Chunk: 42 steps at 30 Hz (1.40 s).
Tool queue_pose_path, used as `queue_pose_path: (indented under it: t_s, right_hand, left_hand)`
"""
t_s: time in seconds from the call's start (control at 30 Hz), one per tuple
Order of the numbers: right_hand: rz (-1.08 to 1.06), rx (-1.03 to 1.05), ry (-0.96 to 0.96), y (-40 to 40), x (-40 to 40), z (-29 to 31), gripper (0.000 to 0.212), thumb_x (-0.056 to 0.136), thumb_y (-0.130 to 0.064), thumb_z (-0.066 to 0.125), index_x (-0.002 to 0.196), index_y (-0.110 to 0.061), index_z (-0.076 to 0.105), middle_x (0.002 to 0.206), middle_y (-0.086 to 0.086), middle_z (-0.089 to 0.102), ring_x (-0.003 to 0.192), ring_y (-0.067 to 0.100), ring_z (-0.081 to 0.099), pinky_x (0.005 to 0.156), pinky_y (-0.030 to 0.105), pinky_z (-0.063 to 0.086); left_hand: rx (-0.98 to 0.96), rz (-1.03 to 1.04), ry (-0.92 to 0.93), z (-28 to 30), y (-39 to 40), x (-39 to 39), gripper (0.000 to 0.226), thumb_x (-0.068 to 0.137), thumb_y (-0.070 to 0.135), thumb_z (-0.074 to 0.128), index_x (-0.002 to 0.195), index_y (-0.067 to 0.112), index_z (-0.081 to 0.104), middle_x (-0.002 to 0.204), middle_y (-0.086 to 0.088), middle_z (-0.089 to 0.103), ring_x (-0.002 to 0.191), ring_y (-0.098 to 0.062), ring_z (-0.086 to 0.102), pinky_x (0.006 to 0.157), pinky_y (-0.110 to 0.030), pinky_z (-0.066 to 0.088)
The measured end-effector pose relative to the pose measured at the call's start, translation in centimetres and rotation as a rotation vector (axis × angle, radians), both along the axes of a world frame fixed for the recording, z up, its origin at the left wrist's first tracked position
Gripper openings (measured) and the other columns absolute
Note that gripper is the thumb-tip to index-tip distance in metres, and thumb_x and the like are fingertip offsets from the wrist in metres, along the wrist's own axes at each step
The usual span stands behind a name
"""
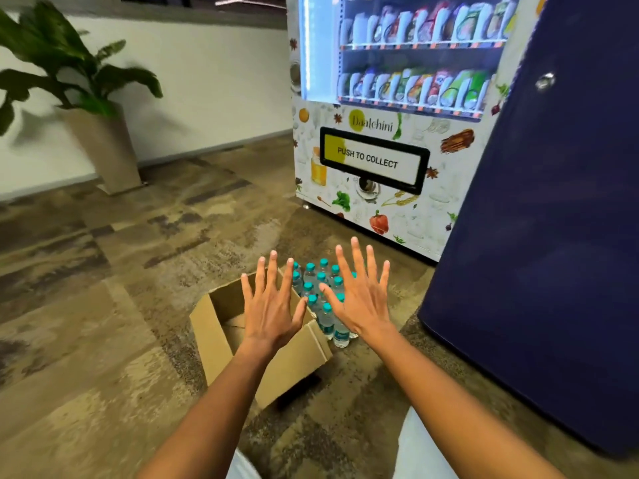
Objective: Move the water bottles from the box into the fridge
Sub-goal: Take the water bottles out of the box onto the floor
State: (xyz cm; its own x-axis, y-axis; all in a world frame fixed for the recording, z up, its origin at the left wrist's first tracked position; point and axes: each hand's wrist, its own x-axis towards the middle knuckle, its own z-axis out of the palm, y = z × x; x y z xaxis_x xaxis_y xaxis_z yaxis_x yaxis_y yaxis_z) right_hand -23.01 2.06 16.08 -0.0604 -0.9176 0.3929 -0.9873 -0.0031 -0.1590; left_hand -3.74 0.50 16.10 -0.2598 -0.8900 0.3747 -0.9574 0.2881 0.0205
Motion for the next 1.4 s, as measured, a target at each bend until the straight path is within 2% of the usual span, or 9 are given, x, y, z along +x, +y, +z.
queue_pose_path:
  t_s: [0.2, 0.3, 0.67, 0.87, 1.0, 1.17, 1.4]
  right_hand:
    - [-0.013, 0.010, 0.069, 0.8, -3.8, 1.4, 0.082, 0.092, -0.071, 0.026, 0.157, -0.032, -0.007, 0.164, 0.004, -0.019, 0.151, 0.031, -0.011, 0.117, 0.065, 0.003]
    - [-0.025, -0.021, 0.062, -0.4, -5.0, 1.6, 0.083, 0.093, -0.071, 0.027, 0.157, -0.031, -0.006, 0.164, 0.004, -0.017, 0.151, 0.031, -0.010, 0.118, 0.064, 0.002]
    - [-0.016, 0.001, 0.060, -2.5, -7.5, -3.3, 0.083, 0.092, -0.071, 0.024, 0.156, -0.031, -0.009, 0.163, 0.004, -0.020, 0.151, 0.030, -0.012, 0.118, 0.064, 0.002]
    - [-0.060, 0.073, 0.037, -3.2, -8.9, -5.1, 0.082, 0.092, -0.072, 0.021, 0.156, -0.031, -0.010, 0.163, 0.003, -0.022, 0.151, 0.031, -0.013, 0.118, 0.064, 0.000]
    - [-0.074, 0.111, 0.023, -3.9, -9.6, -1.8, 0.082, 0.092, -0.072, 0.021, 0.156, -0.032, -0.012, 0.162, 0.003, -0.024, 0.150, 0.032, -0.014, 0.118, 0.064, -0.002]
    - [-0.050, 0.170, 0.024, -2.8, -9.8, 5.3, 0.082, 0.092, -0.072, 0.022, 0.156, -0.032, -0.012, 0.163, 0.004, -0.023, 0.150, 0.033, -0.014, 0.118, 0.064, 0.000]
    - [-0.027, 0.208, 0.047, 1.0, -10.7, 22.3, 0.082, 0.092, -0.072, 0.022, 0.156, -0.032, -0.009, 0.163, 0.005, -0.021, 0.150, 0.032, -0.012, 0.118, 0.063, 0.000]
  left_hand:
    - [-0.010, -0.069, 0.023, 1.5, -1.0, -3.6, 0.080, 0.090, 0.066, 0.023, 0.157, 0.024, 0.008, 0.163, -0.011, -0.003, 0.151, -0.032, 0.000, 0.117, -0.061, 0.011]
    - [-0.024, -0.088, 0.031, 1.5, -2.3, -4.9, 0.080, 0.090, 0.065, 0.025, 0.157, 0.024, 0.008, 0.164, -0.011, -0.003, 0.151, -0.032, 0.000, 0.118, -0.061, 0.010]
    - [-0.012, -0.118, 0.022, -3.6, -3.3, -7.6, 0.078, 0.091, 0.065, 0.018, 0.156, 0.024, 0.005, 0.163, -0.012, -0.007, 0.150, -0.032, -0.005, 0.118, -0.061, 0.011]
    - [0.006, -0.119, 0.008, -4.4, -4.6, -7.9, 0.079, 0.091, 0.065, 0.023, 0.156, 0.024, 0.005, 0.163, -0.011, -0.005, 0.151, -0.031, -0.002, 0.117, -0.062, 0.011]
    - [0.010, -0.135, -0.032, -0.6, -5.1, -7.9, 0.080, 0.092, 0.065, 0.028, 0.157, 0.025, 0.006, 0.164, -0.011, -0.007, 0.151, -0.030, -0.003, 0.117, -0.063, 0.011]
    - [0.058, -0.105, -0.028, 7.7, -4.6, -8.1, 0.081, 0.091, 0.067, 0.029, 0.156, 0.028, 0.003, 0.163, -0.011, -0.010, 0.151, -0.031, -0.003, 0.117, -0.062, 0.008]
    - [0.106, -0.156, -0.029, 23.1, -1.3, -8.7, 0.078, 0.091, 0.068, 0.024, 0.156, 0.028, 0.007, 0.164, -0.010, -0.007, 0.151, -0.032, -0.002, 0.115, -0.065, 0.012]
